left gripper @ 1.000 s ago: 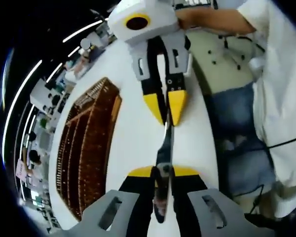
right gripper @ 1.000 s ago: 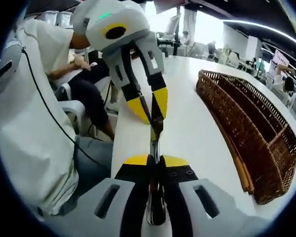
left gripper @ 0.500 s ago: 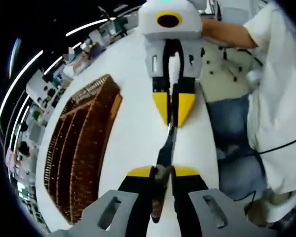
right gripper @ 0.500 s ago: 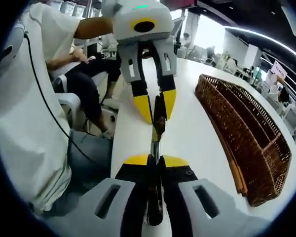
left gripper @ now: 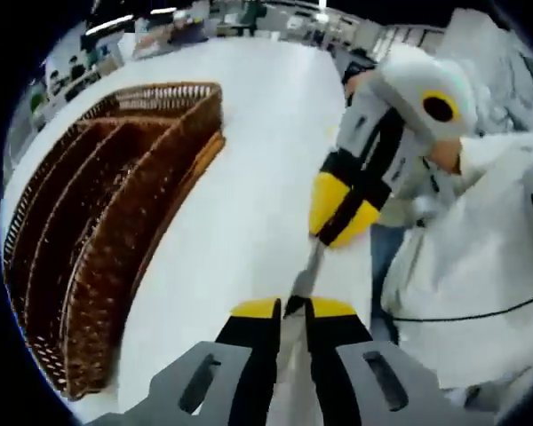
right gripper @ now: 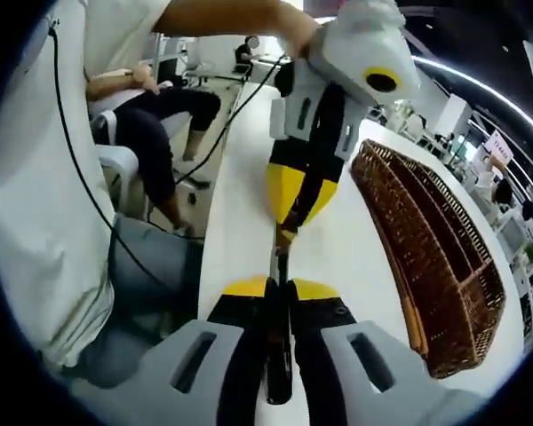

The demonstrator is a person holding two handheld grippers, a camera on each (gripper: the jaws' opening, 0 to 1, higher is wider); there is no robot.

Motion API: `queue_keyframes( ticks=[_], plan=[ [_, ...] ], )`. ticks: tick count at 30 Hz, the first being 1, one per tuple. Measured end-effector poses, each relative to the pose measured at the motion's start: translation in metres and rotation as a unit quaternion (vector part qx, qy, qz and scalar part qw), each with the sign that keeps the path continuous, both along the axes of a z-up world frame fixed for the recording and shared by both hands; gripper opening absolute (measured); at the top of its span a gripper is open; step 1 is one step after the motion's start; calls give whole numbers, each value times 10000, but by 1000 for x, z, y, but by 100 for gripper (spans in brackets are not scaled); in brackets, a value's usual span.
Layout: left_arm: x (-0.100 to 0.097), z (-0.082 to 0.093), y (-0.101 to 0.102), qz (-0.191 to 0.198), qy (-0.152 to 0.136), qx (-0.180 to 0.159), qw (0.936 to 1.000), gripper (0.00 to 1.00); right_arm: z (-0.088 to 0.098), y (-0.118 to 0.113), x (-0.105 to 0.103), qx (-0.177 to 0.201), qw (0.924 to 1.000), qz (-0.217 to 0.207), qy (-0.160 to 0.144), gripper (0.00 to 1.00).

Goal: Arrange the knives, forks, and spoons in their matching storage slots by inserting each utensil handle-first until every utensil is classified and aligned in the correct compartment

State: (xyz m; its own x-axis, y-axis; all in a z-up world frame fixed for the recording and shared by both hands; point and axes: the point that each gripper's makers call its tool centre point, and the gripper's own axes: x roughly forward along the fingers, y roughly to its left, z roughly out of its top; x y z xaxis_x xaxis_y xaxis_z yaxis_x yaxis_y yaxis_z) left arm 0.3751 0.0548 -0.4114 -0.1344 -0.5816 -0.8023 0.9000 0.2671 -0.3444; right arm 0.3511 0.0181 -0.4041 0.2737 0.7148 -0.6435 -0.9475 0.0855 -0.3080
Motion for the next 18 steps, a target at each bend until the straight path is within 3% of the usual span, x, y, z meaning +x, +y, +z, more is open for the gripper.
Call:
queue_keyframes(
  ticks=[2, 8, 15, 17, 18],
  plan=[
    [-3, -1, 1, 35, 248, -12, 9997, 9, 0, 0, 0, 0, 10000, -5, 1, 7],
    [-26, -2, -2, -354, -606, -148, 9974, 9, -1, 0, -1, 28, 10000, -14, 50, 7],
    [-26, 1, 0, -458, -708, 23, 9964, 10, -1, -1, 2, -30, 10000, 10, -6, 7],
    [-19, 1, 2, -733, -1004, 139, 9922, 10, -1, -1, 2, -75, 10000, 3, -27, 7],
    [-19, 2, 1, -942, -1311, 185, 9867, 9, -2, 0, 1, -104, 9999, -1, -35, 7]
  ],
)
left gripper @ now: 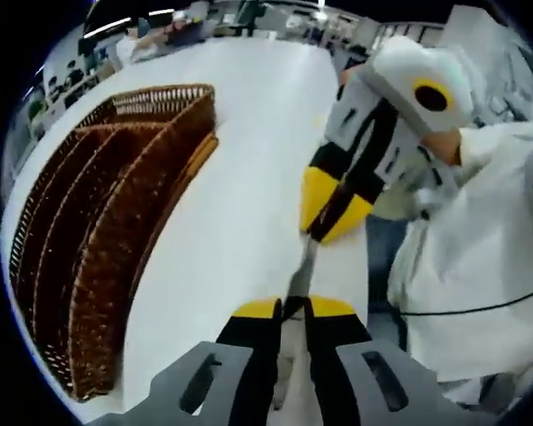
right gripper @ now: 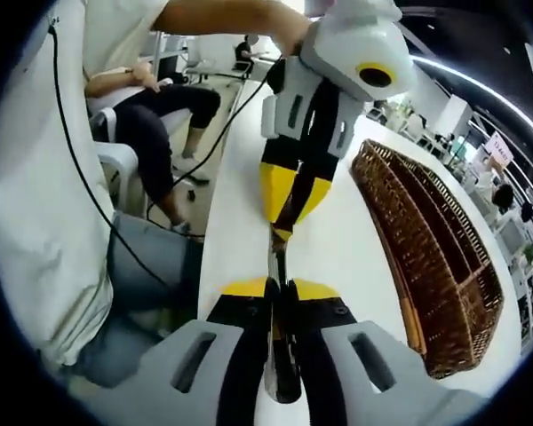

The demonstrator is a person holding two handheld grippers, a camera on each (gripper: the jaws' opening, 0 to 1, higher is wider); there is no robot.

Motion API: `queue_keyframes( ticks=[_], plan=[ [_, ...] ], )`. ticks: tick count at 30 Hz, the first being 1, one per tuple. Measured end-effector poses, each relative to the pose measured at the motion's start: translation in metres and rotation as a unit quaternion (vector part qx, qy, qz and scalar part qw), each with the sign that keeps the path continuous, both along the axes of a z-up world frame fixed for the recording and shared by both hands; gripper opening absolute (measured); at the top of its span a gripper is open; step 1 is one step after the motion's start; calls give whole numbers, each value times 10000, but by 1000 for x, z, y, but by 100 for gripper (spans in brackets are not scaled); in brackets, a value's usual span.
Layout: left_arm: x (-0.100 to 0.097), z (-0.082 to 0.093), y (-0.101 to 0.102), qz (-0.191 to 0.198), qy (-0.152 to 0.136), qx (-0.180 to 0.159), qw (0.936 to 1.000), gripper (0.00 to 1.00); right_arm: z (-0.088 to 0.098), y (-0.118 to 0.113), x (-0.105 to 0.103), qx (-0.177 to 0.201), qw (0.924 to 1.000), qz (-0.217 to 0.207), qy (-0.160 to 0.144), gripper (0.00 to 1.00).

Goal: Arrange the knives, forks, and spoons in their matching storage slots by inserting each utensil handle-first until every utensil is classified and aligned in the correct compartment

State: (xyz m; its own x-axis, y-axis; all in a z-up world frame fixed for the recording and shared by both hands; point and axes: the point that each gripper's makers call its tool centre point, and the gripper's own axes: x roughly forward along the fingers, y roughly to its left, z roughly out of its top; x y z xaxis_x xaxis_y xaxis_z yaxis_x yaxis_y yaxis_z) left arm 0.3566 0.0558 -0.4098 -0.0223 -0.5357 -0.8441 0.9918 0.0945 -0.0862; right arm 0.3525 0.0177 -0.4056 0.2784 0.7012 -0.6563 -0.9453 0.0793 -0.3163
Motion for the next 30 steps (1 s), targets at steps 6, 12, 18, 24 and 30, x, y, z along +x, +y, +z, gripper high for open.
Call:
queue_keyframes(
  ticks=[6, 12, 18, 24, 30],
  plan=[
    [-2, 1, 1, -426, -946, 189, 9944, 10, 0, 0, 1, -24, 10000, 8, -9, 8],
    [-1, 4, 2, -355, -1338, 142, 9903, 10, 0, -2, -1, -39, 9998, 61, 208, 8],
    [-3, 8, -1, -532, -2019, 184, 9778, 10, -1, -8, 5, 118, 9979, -86, 627, 9],
    [-1, 8, -2, -697, -2452, 251, 9666, 10, -2, -9, 3, 246, 9905, -212, 1333, 9],
    [-5, 6, -2, -839, -2631, 326, 9606, 3, -4, -9, 0, 188, 9845, -258, 1724, 6]
  ],
)
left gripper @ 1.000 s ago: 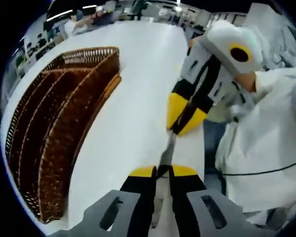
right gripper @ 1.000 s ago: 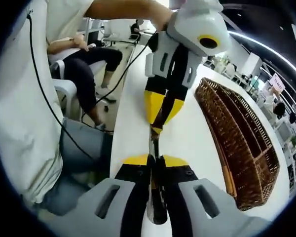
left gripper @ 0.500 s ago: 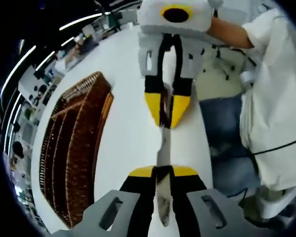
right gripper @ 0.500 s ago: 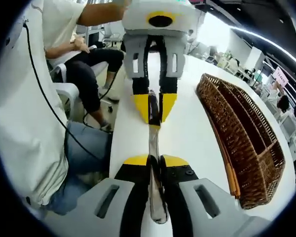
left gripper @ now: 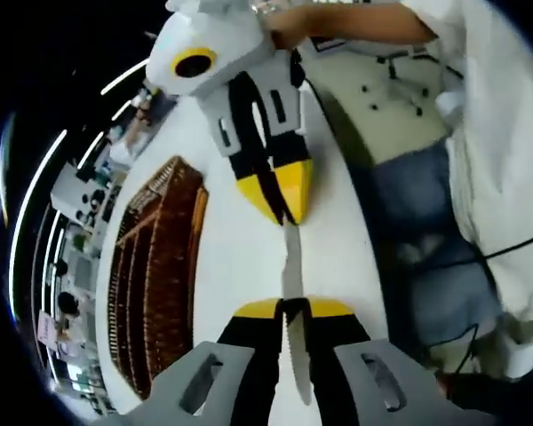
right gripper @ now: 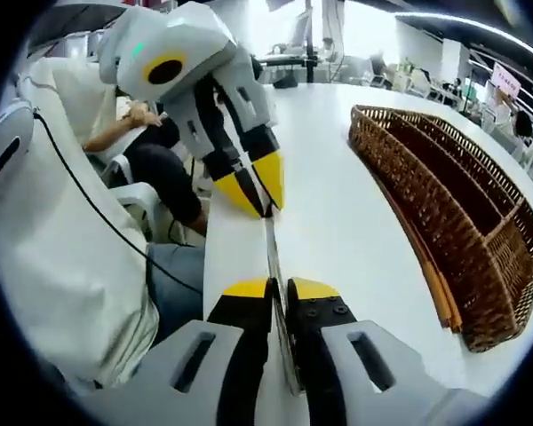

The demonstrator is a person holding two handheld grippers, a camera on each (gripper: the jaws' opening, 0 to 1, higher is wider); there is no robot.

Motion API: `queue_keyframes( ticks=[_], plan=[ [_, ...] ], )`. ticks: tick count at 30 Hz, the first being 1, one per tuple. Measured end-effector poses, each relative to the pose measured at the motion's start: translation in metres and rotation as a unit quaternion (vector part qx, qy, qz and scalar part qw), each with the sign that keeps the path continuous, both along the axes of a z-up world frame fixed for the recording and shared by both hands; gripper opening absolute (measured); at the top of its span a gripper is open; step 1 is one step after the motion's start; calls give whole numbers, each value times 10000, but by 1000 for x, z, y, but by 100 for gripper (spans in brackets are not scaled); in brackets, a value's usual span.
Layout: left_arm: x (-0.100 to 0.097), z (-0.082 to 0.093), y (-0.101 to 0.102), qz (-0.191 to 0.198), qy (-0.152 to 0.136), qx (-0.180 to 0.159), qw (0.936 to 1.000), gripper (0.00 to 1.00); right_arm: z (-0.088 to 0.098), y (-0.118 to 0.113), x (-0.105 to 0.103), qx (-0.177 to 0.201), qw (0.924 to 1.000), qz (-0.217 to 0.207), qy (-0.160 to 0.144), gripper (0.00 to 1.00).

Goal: Arrange the knives, forks, and spoons in their matching storage slots by inserting each utensil handle-first until every utensil is classified and aligned in the correct compartment

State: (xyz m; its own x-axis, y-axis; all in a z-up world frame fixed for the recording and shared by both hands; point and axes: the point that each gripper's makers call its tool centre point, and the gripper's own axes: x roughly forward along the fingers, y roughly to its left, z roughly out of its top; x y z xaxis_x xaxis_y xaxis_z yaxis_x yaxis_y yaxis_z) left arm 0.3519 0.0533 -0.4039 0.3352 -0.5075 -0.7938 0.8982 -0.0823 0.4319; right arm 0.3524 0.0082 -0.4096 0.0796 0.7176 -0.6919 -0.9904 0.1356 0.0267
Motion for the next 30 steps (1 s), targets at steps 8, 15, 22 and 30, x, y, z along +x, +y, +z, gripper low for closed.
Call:
queue_keyframes(
  ticks=[8, 15, 22, 30],
  plan=[
    [1, -2, 2, 267, 558, -206, 9979, 2, 1, 1, -5, -13, 9997, 72, -220, 6],
    [2, -3, 2, 418, 866, -180, 9952, 2, 2, -4, -8, -33, 9996, 24, -271, 6],
    [3, -4, 3, 692, 1365, -214, 9880, 2, 0, -7, -4, 98, 9998, -79, -125, 6],
    [-3, -6, 1, 1043, 2039, -666, 9711, 3, 1, -5, -6, 139, 9996, 74, -238, 4]
  ],
)
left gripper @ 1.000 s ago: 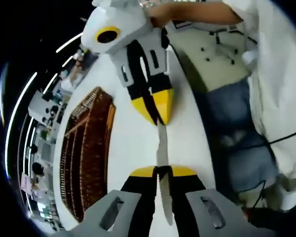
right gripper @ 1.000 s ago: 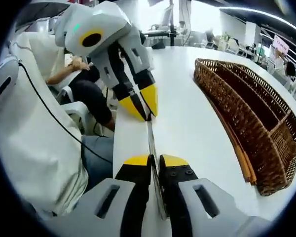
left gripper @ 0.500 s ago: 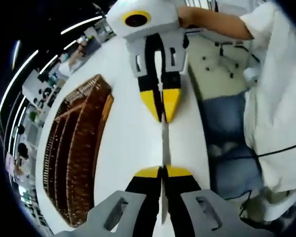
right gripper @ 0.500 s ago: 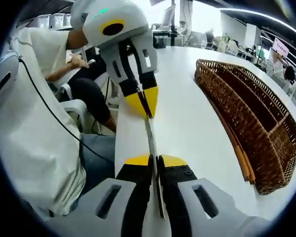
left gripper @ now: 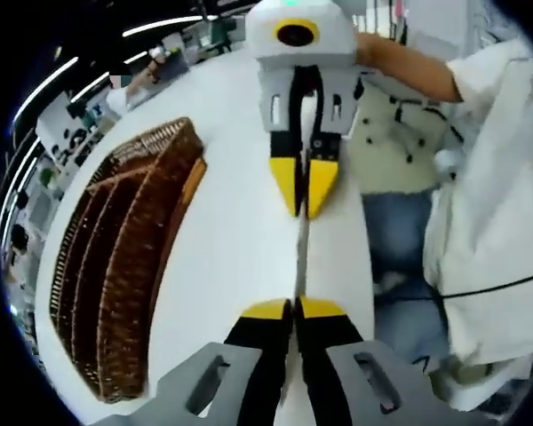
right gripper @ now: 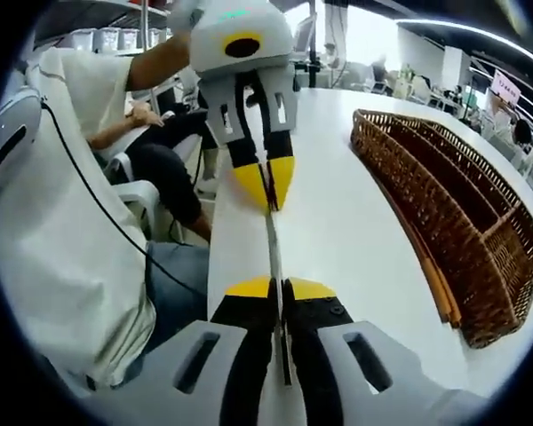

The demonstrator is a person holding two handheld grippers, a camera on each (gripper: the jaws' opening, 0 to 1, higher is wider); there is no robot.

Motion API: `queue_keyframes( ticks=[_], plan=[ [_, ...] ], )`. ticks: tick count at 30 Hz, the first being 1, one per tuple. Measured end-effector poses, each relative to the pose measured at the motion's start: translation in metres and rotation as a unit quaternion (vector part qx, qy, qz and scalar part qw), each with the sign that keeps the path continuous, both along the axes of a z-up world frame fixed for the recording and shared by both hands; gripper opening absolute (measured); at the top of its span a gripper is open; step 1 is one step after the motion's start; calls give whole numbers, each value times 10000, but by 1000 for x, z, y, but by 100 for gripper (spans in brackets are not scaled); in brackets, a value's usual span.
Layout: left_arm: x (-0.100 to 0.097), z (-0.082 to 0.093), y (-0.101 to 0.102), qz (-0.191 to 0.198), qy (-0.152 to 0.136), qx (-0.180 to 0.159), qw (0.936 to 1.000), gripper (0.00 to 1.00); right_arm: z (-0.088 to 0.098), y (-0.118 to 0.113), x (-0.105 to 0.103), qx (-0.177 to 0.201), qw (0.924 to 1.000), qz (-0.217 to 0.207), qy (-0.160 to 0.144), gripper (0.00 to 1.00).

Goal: Arrange the knives, forks, and spoons in their matching storage slots by inserting each utensil handle-first until every utensil is classified and aligned in the correct compartment

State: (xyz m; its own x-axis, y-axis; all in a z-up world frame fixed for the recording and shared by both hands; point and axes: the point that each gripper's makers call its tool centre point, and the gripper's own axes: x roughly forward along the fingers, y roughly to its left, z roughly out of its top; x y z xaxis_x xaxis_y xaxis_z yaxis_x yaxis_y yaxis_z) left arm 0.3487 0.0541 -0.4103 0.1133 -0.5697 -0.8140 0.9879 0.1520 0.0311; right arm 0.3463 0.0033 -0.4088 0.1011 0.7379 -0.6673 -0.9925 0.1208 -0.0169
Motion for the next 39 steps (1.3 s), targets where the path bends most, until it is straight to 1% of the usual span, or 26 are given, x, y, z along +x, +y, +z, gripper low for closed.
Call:
queue_keyframes(
  ticks=[1, 2, 3, 5, 7, 8, 9, 11, 12, 13, 14, 15, 17, 19, 20, 23, 24, 25, 27, 28, 30, 32, 34, 36, 37, 39],
  plan=[
    [0, 0, 0, 79, 99, -39, 9999, 3, 0, 0, 0, -10, 10000, 12, -6, 4],
    [1, 0, 0, -5, 32, -34, 10000, 3, 0, 1, 0, -9, 9999, 59, -82, 4],
    [0, 0, -1, 25, 5, -73, 10000, 4, 0, 1, 0, 4, 9999, 73, -156, 4],
    [0, 0, -1, 124, -20, -149, 9998, 4, 0, 0, 1, 58, 9998, 40, -166, 4],
    [0, 0, 0, 80, -85, -264, 9996, 3, 1, 0, 3, 143, 9998, 16, -167, 3],
    [2, 1, -3, -308, -424, -278, 9982, 2, 1, 0, 5, 108, 9997, -63, -206, 3],
    [7, 3, -4, -459, -728, -269, 9959, 2, 1, 1, 9, 96, 9996, -149, -210, 3],
    [13, 3, 1, 18, -395, -211, 9990, 2, 1, 3, 15, 58, 9995, -295, -132, 3],
    [13, 5, 0, 67, -341, -249, 9991, 2, 0, 3, 15, 54, 9996, -267, -91, 3],
    [14, 7, 0, 78, -344, -227, 9991, 2, 2, 3, 16, 88, 9996, -268, -48, 4],
    [13, 11, 1, 13, -363, -233, 9991, 2, 6, 3, 16, 150, 9995, -232, -129, 4],
    [15, 18, 0, 24, -477, -263, 9985, 3, 9, 3, 18, 175, 9994, -253, -148, 4],
    [21, 28, 1, 225, -279, -320, 9988, 3, 19, 4, 21, 241, 9992, -255, -186, 4],
    [24, 33, 0, 224, -361, -353, 9985, 3, 25, 5, 23, 262, 9991, -259, -233, 4],
    [26, 40, 0, 257, -292, -354, 9986, 3, 33, 4, 31, 281, 9985, -224, -424, 4],
    [36, 52, 1, 302, -357, -381, 9982, 3, 44, 5, 39, 268, 9978, -205, -578, 4],
    [39, 57, 1, 276, -435, -403, 9979, 3, 51, 4, 43, 282, 9972, -195, -669, 4],
    [48, 67, 2, 268, -499, -412, 9975, 3, 61, 4, 50, 302, 9963, -217, -774, 4],
    [59, 79, 1, 332, -631, -494, 9962, 3, 70, 3, 55, 311, 9956, -228, -854, 4],
    [59, 82, 1, 312, -619, -491, 9964, 3, 74, 3, 57, 312, 9953, -210, -895, 4],
    [64, 91, 1, 296, -726, -510, 9956, 3, 82, 3, 61, 287, 9946, -169, -980, 4],
    [65, 93, 1, 299, -741, -512, 9955, 3, 85, 3, 62, 277, 9945, -166, -993, 4],
    [66, 98, 1, 268, -841, -513, 9948, 3, 88, 3, 63, 294, 9941, -153, -1033, 4],
    [68, 101, 1, 271, -847, -497, 9948, 3, 91, 4, 63, 321, 9936, -145, -1074, 4],
    [68, 103, 2, 261, -868, -497, 9946, 3, 95, 4, 65, 338, 9926, -137, -1162, 4],
    [73, 109, 3, 270, -883, -481, 9946, 3, 99, 5, 68, 355, 9925, -165, -1161, 4]
  ],
)
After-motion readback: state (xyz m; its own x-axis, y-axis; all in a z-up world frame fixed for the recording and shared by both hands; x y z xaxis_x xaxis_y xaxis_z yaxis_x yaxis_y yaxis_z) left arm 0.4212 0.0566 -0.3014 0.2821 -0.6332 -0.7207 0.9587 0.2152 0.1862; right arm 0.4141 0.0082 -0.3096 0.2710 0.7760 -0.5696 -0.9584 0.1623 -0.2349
